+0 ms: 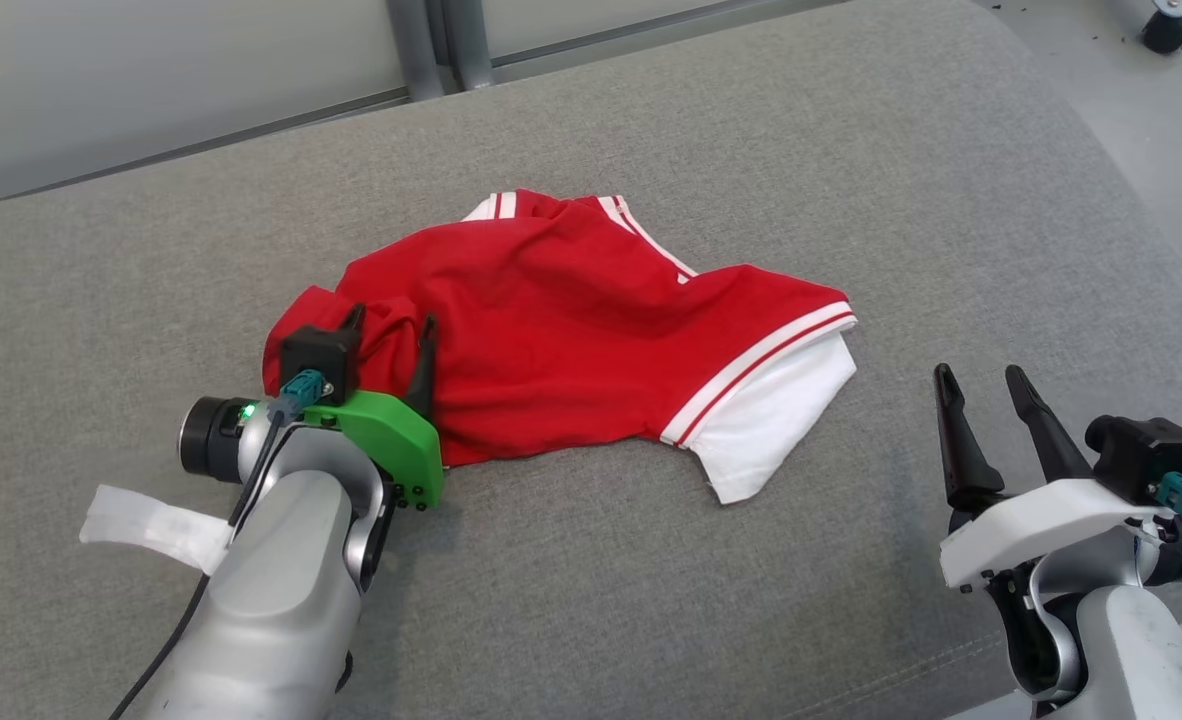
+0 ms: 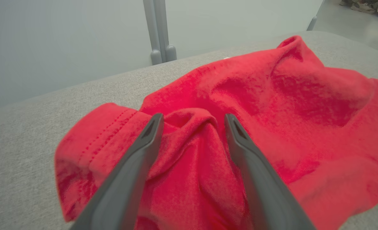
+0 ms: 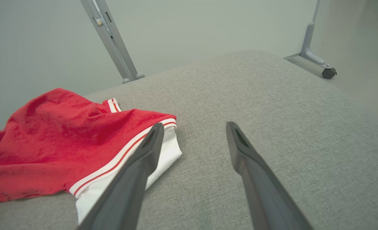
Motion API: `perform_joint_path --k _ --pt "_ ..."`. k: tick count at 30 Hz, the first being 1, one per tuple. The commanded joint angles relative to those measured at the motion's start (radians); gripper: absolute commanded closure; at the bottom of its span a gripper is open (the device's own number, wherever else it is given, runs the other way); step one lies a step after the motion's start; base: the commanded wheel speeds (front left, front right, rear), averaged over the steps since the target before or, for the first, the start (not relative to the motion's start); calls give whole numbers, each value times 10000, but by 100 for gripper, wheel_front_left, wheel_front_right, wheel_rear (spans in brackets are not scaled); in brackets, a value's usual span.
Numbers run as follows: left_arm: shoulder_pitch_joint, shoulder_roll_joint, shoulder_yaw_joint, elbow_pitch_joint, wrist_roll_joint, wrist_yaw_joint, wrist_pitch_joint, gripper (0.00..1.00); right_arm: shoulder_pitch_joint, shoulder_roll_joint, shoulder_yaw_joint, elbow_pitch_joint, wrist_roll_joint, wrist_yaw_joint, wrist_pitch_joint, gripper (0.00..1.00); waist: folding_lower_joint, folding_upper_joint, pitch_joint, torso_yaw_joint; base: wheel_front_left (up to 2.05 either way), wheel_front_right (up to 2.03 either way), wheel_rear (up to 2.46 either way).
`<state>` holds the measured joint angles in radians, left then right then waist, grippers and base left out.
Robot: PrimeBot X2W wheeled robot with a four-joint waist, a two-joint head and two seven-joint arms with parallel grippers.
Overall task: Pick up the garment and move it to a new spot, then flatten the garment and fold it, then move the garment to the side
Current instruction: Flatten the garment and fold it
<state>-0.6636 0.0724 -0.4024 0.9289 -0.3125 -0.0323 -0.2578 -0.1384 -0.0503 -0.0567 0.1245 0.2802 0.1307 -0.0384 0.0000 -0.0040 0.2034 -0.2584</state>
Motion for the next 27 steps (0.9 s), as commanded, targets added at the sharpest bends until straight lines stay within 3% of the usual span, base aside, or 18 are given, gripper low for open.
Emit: perform_joint_path --k 1,16,27 --pt "-84 -4 54 -65 -66 -34 -82 0 -86 -6 -32 24 -4 1 -79 0 0 40 -126 245 0 0 0" --pt "1636 204 910 -1996 -395 106 -76 0 212 -12 -134 33 33 1 9 0 0 40 -617 1203 0 0 0" --pt "1705 447 1134 -789 -854 -21 195 0 117 -12 -10 -202 -78 1 181 0 0 40 -304 783 0 0 0"
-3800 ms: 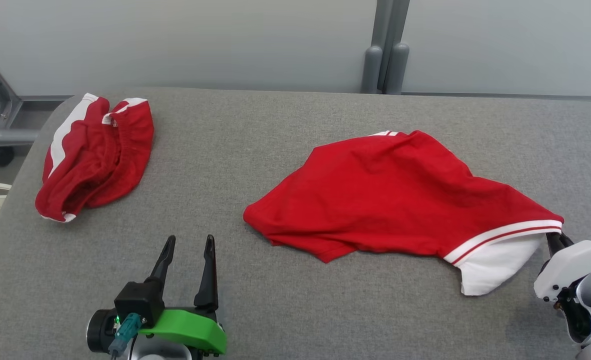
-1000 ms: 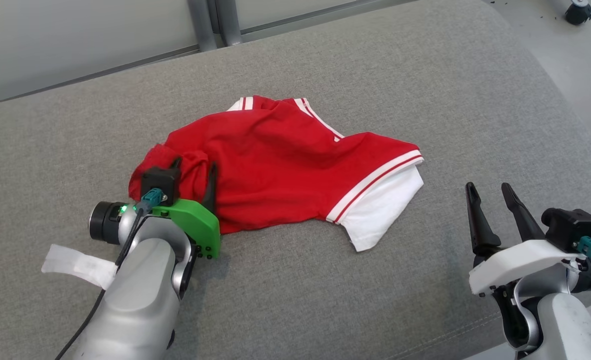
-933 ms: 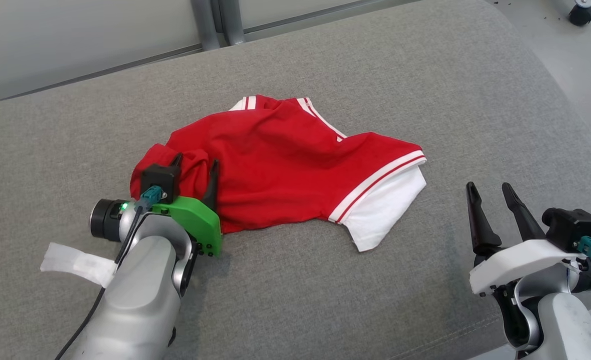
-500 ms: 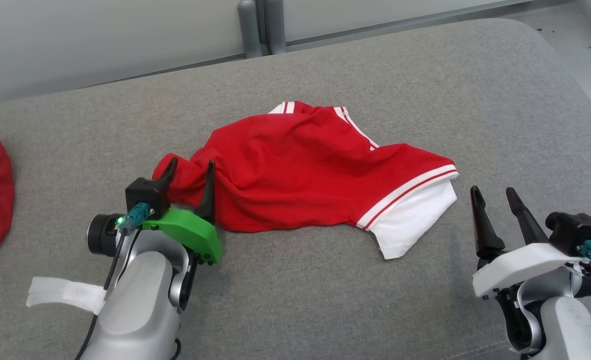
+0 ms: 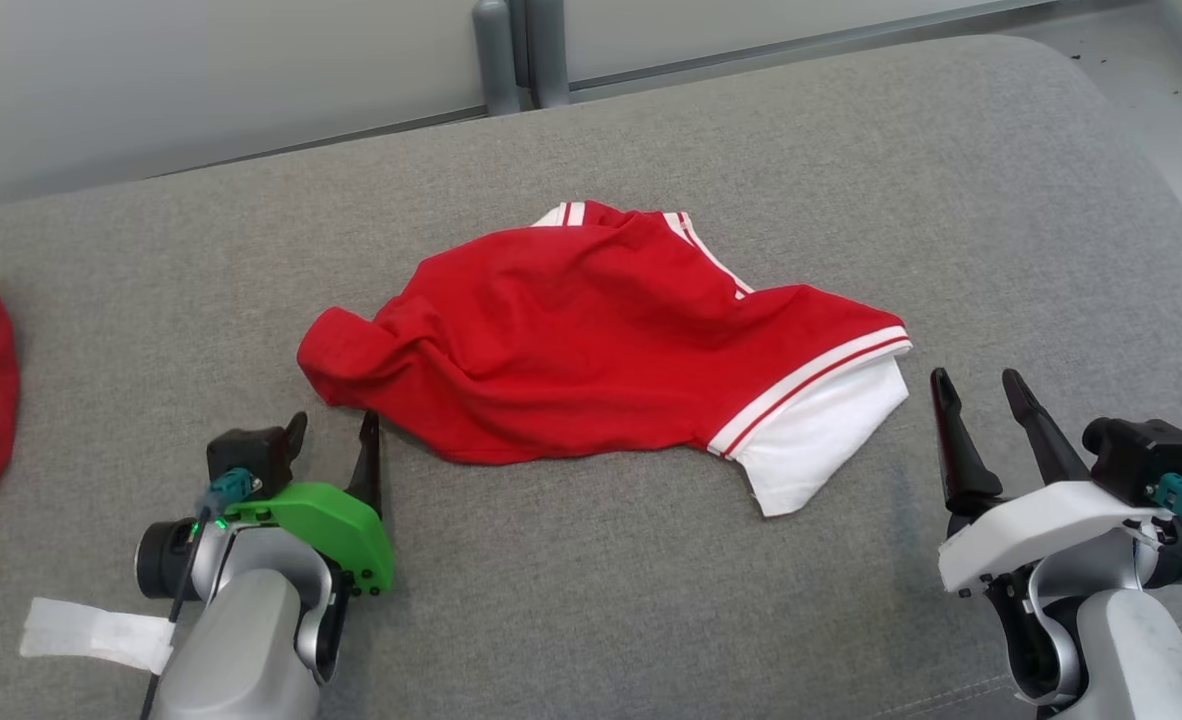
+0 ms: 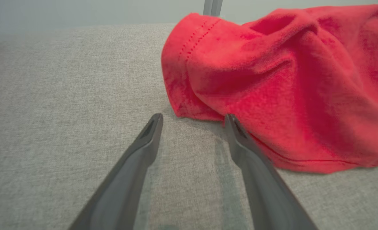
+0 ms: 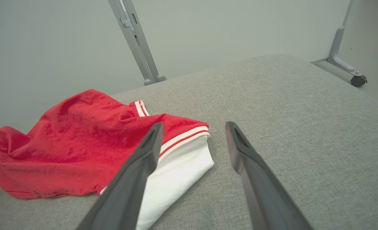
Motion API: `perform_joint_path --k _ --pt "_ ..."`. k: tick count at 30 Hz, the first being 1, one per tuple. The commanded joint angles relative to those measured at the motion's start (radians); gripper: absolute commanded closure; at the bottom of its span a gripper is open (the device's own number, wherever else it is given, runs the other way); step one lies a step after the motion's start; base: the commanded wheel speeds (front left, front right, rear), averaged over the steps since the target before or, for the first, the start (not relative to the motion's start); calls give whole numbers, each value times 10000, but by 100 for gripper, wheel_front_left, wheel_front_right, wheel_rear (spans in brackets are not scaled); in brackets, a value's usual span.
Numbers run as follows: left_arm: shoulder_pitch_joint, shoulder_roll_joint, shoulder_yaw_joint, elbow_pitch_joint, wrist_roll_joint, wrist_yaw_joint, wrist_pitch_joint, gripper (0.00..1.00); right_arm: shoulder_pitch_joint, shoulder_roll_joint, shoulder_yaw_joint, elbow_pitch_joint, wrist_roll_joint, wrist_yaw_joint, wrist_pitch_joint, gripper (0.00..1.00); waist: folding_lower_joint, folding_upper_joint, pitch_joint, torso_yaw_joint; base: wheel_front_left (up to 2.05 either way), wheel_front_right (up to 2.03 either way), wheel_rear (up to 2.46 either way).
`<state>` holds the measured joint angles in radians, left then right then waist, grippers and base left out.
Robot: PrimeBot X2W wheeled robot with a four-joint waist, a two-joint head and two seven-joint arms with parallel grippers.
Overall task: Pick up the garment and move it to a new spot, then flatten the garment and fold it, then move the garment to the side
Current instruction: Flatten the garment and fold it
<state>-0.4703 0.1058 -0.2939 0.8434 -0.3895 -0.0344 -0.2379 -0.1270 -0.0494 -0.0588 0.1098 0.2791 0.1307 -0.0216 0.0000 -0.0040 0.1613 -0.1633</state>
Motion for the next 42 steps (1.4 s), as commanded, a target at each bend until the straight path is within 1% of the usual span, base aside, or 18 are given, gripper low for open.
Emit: perform_joint_path --k 1,6,12,14,15,16,17,18,19,20,21,26,33,38,42 --pt "-316 147 66 257 -97 -4 8 0 -16 -23 20 -78 -74 1 36 0 0 40 161 -242 0 0 0" --pt "-745 344 198 944 -178 -31 -93 0 -37 -21 -11 -223 -154 1 112 0 0 40 340 -547 0 0 0" --pt "-1092 440 125 1550 -172 -244 -174 0 35 -21 -38 -319 -181 1 154 0 0 40 435 -715 0 0 0" --pt "-1160 418 79 1731 -243 -387 -193 0 40 -21 -43 -304 -165 1 147 0 0 40 443 -726 0 0 0" --pt "-1199 416 65 1819 -246 -438 -183 7 35 -23 -47 -290 -151 1 145 0 0 40 446 -726 0 0 0" --pt "-1233 423 52 1896 -240 -464 -182 35 22 -21 -39 -276 -138 1 142 0 0 40 447 -726 0 0 0" --pt "-1260 424 40 1965 -254 -496 -195 53 6 -21 -25 -263 -135 1 140 0 0 40 439 -725 0 0 0" --pt "-1293 411 58 2028 -288 -514 -198 63 -13 -21 -11 -250 -133 1 142 0 0 40 430 -722 0 0 0" --pt "-1326 396 79 2079 -312 -529 -218 75 -32 -22 1 -239 -128 1 144 0 0 40 423 -718 0 0 0" --pt "-1345 379 92 2114 -315 -532 -234 91 -47 -22 14 -230 -127 1 145 0 0 40 415 -712 0 0 0" --pt "-1353 365 104 2135 -322 -543 -250 100 -58 -22 15 -226 -124 1 139 0 0 40 406 -703 0 0 0" --pt "-1358 320 87 2181 -333 -618 -285 100 -47 -22 6 -188 -143 1 105 0 0 40 340 -636 0 0 0" --pt "-794 467 -40 1322 9 -663 -275 100 169 -24 -51 -66 -112 1 60 0 0 40 -27 -282 0 0 0" --pt "-80 674 -210 607 164 -759 -274 100 279 -24 -18 69 -28 1 51 0 0 40 -410 19 0 0 0" --pt "584 989 -442 1 185 -836 -217 100 462 -22 -33 167 19 1 32 0 0 40 -683 247 0 0 0"
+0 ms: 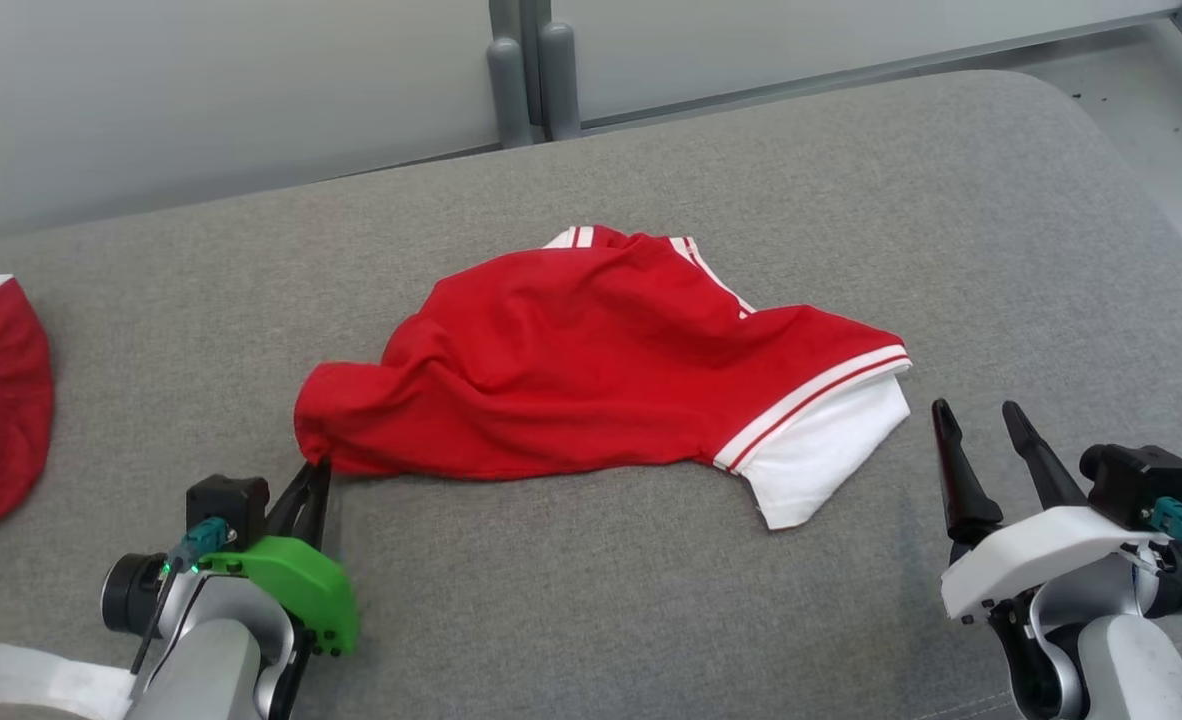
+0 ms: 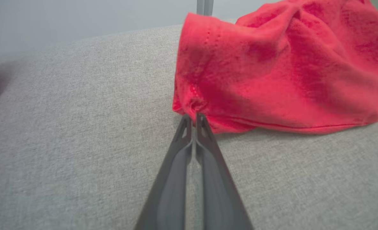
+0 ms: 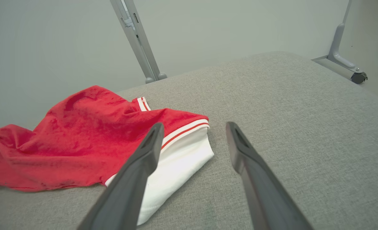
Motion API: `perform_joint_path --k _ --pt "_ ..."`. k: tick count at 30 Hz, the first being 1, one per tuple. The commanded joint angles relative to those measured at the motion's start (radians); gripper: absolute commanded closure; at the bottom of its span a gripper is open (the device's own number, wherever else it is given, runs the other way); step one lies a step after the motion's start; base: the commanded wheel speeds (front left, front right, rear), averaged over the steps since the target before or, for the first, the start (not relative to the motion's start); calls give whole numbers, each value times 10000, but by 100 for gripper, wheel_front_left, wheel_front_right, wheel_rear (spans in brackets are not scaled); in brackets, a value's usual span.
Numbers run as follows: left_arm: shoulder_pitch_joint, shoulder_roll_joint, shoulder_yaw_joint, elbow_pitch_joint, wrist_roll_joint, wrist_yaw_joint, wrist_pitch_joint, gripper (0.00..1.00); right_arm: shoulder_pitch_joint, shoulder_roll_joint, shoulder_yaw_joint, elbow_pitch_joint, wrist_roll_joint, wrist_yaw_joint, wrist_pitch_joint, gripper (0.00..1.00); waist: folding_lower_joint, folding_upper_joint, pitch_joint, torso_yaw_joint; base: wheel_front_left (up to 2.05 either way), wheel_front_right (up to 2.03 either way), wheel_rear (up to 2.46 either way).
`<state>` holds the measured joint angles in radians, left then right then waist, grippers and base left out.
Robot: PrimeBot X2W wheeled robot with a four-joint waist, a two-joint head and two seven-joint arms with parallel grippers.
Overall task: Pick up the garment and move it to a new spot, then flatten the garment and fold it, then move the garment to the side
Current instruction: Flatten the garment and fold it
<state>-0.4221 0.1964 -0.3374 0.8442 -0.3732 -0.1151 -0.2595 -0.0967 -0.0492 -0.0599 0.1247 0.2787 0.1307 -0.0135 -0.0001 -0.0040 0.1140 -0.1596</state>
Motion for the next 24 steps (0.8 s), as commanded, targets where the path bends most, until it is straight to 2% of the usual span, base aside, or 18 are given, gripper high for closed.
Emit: perform_joint_path --k 1,12,18,24 --pt "303 161 -63 -206 -13 -50 75 100 189 -24 -41 45 32 1 -39 0 1 40 -270 265 0 0 0" --pt "2364 1272 -301 -2715 -500 -100 1546 100 455 -26 -110 153 49 1 17 0 1 40 -588 561 0 0 0" --pt "3263 1492 -206 -3612 -847 122 2094 100 562 -24 -120 181 -44 1 90 0 1 40 -696 540 0 0 0" --pt "3863 1474 -67 -3956 -1064 391 2100 100 751 -26 -220 170 -146 1 156 0 1 40 -854 486 0 0 0"
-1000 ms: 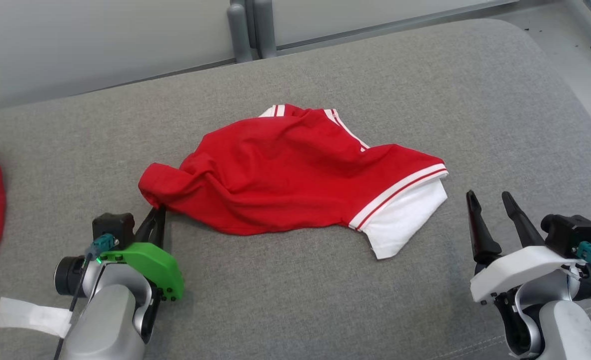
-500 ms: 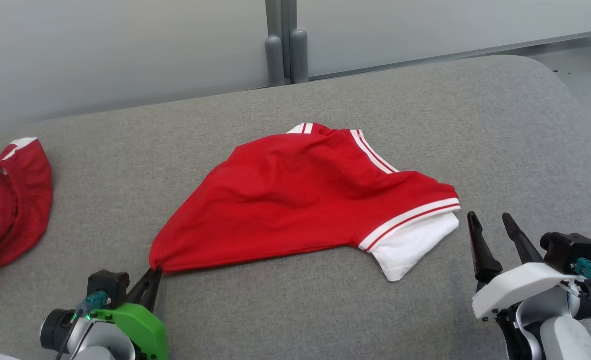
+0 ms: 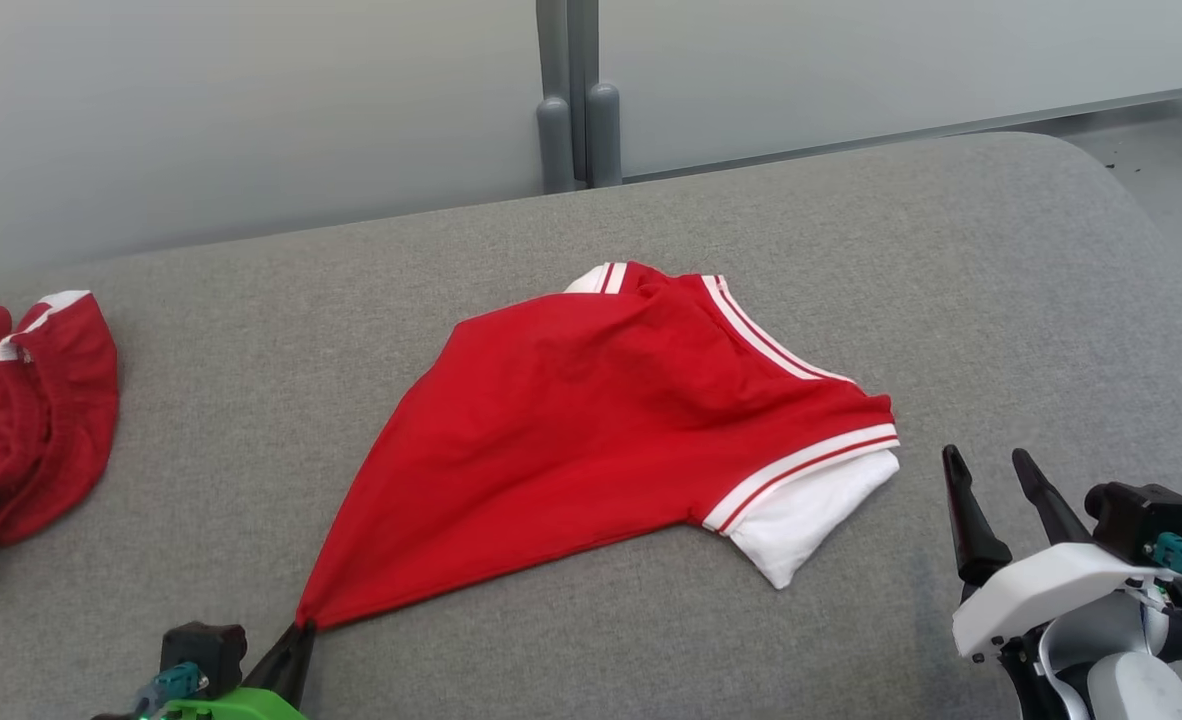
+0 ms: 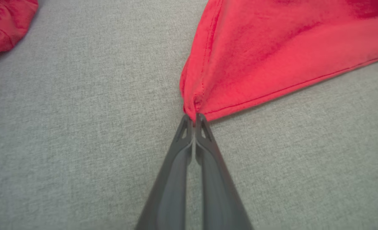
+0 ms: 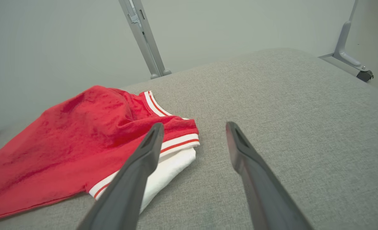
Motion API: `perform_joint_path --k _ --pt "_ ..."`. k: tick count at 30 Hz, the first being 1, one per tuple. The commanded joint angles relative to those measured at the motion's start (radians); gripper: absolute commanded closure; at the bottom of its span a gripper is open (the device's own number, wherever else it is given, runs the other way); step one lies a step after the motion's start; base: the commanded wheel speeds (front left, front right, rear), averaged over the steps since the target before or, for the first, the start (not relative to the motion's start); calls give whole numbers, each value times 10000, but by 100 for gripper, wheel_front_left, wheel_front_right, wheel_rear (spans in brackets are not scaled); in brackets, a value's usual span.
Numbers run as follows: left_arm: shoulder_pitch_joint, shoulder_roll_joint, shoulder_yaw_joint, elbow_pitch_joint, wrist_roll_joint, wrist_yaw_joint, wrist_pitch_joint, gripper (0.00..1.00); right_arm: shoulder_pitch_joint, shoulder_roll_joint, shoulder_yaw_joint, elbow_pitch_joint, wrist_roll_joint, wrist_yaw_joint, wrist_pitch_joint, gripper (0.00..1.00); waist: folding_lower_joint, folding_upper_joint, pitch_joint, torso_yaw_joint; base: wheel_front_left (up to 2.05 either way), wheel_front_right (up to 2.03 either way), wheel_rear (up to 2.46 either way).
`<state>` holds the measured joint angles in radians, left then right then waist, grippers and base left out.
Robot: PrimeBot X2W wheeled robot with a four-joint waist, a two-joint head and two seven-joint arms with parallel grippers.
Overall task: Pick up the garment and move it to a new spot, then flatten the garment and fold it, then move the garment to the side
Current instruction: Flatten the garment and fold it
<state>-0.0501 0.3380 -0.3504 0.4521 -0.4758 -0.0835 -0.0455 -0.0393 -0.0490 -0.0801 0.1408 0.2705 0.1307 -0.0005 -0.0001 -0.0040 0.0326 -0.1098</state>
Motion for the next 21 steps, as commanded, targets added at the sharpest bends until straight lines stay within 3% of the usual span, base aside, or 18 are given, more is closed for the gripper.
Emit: perform_joint_path --k 1,5,7,8,21 --pt "143 59 64 -35 -38 75 -40 100 176 -28 -19 9 -64 1 26 0 1 40 -40 -12 0 0 0" --pt "402 -90 219 -126 -173 353 -288 98 312 -28 -59 -14 -123 1 41 0 1 40 -211 -13 0 0 0" --pt "479 -246 327 -153 -272 505 -512 46 425 -26 -68 -18 -121 1 47 0 1 40 -298 -7 0 0 0" --pt "509 -310 364 -156 -308 546 -620 0 462 -28 -77 -19 -144 1 49 0 1 40 -334 -2 0 0 0" --pt "720 -757 783 -972 -357 1364 -1699 0 702 -26 -264 198 -249 1 171 0 1 40 -583 307 0 0 0"
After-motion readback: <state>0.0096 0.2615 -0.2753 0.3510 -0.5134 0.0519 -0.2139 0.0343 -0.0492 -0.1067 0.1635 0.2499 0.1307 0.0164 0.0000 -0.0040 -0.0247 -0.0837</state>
